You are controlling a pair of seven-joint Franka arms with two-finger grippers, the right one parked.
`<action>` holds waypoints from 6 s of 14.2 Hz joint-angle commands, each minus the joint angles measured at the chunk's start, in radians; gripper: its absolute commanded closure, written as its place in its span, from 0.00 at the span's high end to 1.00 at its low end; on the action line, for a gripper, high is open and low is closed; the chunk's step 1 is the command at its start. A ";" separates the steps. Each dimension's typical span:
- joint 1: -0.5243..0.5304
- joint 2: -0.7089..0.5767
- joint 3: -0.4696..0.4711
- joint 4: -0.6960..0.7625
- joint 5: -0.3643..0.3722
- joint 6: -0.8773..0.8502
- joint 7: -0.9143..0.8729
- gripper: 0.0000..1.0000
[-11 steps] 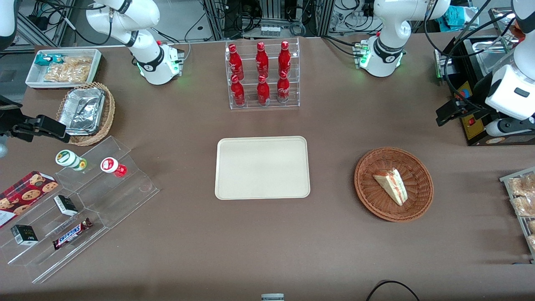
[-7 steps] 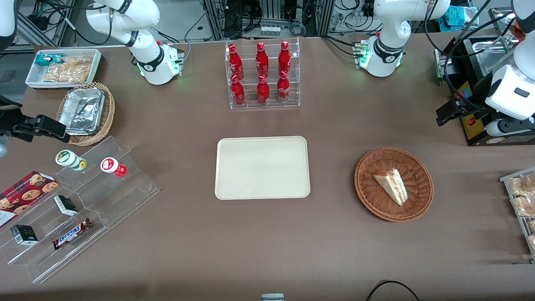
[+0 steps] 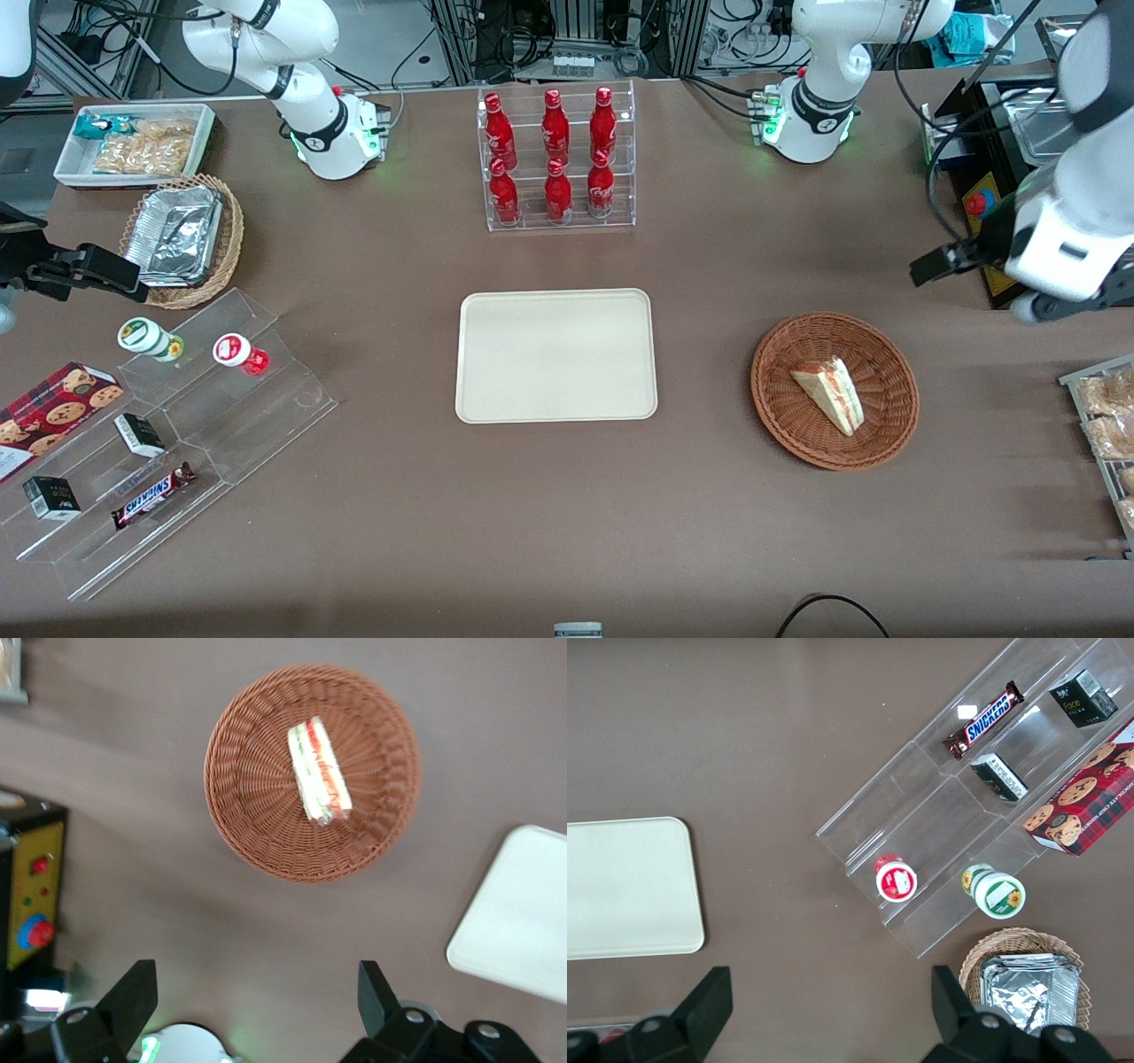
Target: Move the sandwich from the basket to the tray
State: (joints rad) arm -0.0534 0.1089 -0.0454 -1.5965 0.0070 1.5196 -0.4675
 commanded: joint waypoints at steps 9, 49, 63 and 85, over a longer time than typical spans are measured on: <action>0.000 0.310 -0.010 -0.229 0.011 0.551 -0.467 1.00; -0.660 0.805 -0.093 0.422 0.005 0.433 -0.421 0.29; -0.337 0.203 -0.085 0.032 0.001 0.203 -0.136 0.99; 0.032 -0.123 -0.085 0.010 -0.002 -0.003 0.217 1.00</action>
State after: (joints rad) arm -0.0292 -0.0090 -0.1224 -1.5956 0.0101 1.5193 -0.2504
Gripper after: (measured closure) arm 0.000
